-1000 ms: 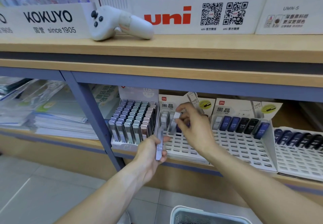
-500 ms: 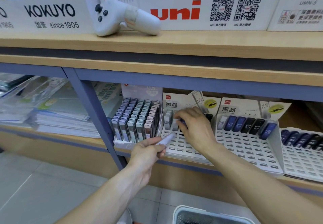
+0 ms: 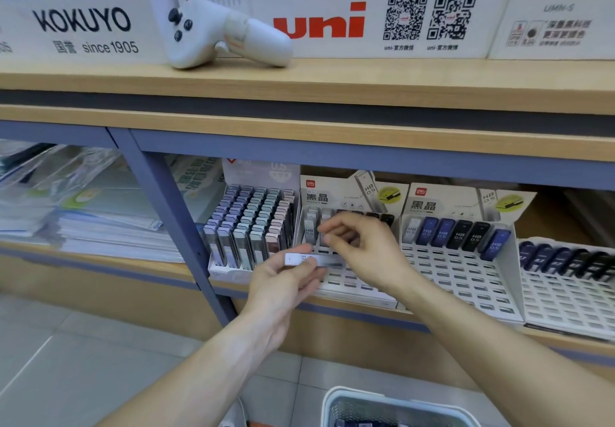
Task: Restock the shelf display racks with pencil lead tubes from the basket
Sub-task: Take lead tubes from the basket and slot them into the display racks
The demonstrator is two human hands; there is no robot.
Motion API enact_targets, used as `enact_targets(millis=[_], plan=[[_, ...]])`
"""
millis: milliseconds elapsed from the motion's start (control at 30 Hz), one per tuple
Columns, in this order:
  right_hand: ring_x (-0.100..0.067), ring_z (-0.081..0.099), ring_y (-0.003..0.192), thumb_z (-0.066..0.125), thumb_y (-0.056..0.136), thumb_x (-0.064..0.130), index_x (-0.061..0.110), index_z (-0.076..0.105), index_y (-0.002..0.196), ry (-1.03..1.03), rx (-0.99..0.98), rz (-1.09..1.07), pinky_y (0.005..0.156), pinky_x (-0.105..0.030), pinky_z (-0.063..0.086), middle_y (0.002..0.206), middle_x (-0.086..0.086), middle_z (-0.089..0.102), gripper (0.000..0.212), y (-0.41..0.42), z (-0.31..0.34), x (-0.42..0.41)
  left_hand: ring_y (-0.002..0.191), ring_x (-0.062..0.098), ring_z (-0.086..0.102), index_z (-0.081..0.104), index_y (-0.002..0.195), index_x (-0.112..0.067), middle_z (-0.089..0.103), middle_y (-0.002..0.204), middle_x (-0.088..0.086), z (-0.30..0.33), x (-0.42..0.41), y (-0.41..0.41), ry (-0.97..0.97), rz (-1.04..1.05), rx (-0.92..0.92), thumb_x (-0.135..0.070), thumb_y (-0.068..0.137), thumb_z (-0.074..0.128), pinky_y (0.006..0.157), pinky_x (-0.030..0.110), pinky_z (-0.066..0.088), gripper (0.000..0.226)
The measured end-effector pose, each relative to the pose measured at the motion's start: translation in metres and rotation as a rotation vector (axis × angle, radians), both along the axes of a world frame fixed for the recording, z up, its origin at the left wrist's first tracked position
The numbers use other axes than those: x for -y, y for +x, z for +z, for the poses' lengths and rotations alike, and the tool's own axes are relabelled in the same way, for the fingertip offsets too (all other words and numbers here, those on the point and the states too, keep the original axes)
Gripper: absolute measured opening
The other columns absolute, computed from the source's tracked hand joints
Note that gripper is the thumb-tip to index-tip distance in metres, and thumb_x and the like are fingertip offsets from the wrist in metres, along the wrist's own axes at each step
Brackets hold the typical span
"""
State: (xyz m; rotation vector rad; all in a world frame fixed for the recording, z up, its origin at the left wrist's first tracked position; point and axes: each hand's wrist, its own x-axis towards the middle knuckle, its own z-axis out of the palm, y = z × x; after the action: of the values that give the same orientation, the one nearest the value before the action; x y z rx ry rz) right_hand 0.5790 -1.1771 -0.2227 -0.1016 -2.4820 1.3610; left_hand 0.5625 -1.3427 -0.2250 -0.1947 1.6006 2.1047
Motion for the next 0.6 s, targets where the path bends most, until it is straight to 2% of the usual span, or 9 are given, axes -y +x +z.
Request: enact_targets(millis=[100, 233, 400, 500, 600], plan=[[-0.009, 0.068, 0.083, 0.069, 0.094, 0.012, 0.025, 0.074, 0.104, -0.125, 0.047, 0.047, 0.078, -0.021, 0.055, 0.093, 0.007, 0.074, 0.017, 0.004, 0.002, -0.005, 0.087, 0.026, 0.076, 0.065, 0.118, -0.01, 0.078, 0.098, 0.015, 0.001, -0.005, 0.002, -0.002, 0.021, -0.031, 0.005, 0.087, 0.073, 0.081, 0.031, 0.059, 0.036], [-0.015, 0.069, 0.077, 0.071, 0.093, 0.011, 0.025, 0.07, 0.112, -0.183, 0.1, 0.083, 0.074, -0.031, 0.06, 0.09, 0.001, 0.076, 0.024, 0.009, 0.004, -0.009, 0.096, 0.029, 0.074, 0.061, 0.117, -0.006, 0.079, 0.094, 0.009, 0.003, -0.011, 0.006, -0.025, 0.04, -0.09, 0.005, 0.081, 0.079, 0.092, 0.039, 0.056, 0.042], [-0.015, 0.066, 0.073, 0.073, 0.09, 0.007, 0.028, 0.069, 0.113, -0.139, 0.076, 0.106, 0.075, -0.04, 0.063, 0.089, 0.0, 0.074, 0.031, 0.012, 0.003, -0.01, 0.091, 0.014, 0.075, 0.073, 0.111, -0.011, 0.079, 0.096, 0.005, 0.002, -0.013, 0.008, -0.104, -0.008, -0.184, -0.002, 0.082, 0.081, 0.074, 0.02, 0.057, 0.031], [-0.02, 0.069, 0.074, 0.074, 0.089, 0.01, 0.038, 0.068, 0.109, -0.122, 0.014, 0.057, 0.075, -0.042, 0.063, 0.085, 0.004, 0.071, 0.036, 0.008, 0.0, -0.009, 0.1, 0.01, 0.073, 0.074, 0.113, -0.016, 0.079, 0.102, 0.0, -0.001, -0.011, 0.005, -0.174, -0.02, -0.237, -0.004, 0.084, 0.08, 0.088, 0.024, 0.056, 0.032], [-0.009, 0.068, 0.072, 0.074, 0.089, 0.014, 0.036, 0.066, 0.106, -0.014, -0.082, -0.071, 0.076, -0.035, 0.061, 0.085, 0.009, 0.068, 0.03, 0.003, -0.004, -0.004, 0.106, 0.006, 0.068, 0.068, 0.124, -0.015, 0.075, 0.112, -0.002, -0.004, -0.008, 0.003, -0.25, -0.034, -0.259, 0.0, 0.091, 0.071, 0.099, 0.025, 0.05, 0.036]])
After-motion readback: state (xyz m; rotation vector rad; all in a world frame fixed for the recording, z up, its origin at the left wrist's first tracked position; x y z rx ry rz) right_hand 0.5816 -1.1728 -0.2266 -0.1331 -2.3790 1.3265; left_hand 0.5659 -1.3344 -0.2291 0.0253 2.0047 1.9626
